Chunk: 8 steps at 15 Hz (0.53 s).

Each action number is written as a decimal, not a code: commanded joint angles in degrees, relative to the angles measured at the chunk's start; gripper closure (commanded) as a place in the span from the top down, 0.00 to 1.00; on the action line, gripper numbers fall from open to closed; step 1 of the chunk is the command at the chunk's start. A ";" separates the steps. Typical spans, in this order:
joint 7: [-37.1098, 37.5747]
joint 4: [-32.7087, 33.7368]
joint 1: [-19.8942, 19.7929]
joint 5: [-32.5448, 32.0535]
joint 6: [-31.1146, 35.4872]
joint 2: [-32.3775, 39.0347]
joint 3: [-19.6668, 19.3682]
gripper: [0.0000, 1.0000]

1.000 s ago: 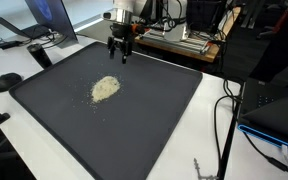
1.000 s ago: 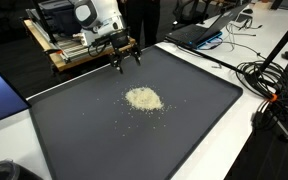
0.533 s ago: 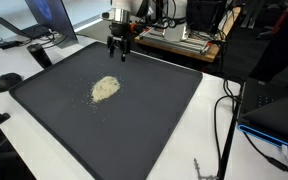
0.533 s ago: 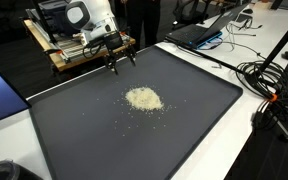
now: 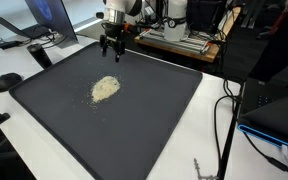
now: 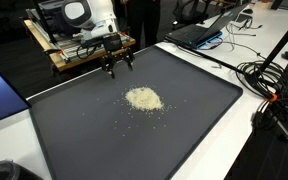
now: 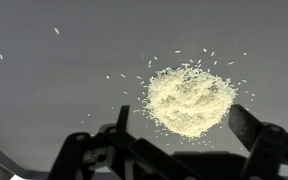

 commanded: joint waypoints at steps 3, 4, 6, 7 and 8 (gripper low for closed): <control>-17.01 0.75 -8.49 4.24 -3.83 2.41 9.03 1.00; -21.47 1.01 -10.63 4.64 -4.13 2.93 10.88 1.00; -29.79 1.16 -15.69 5.71 -4.59 3.78 15.42 1.00; -33.95 1.07 -18.46 6.94 -5.00 4.31 18.00 1.00; -37.13 1.27 -21.09 8.28 -5.87 4.54 20.53 1.00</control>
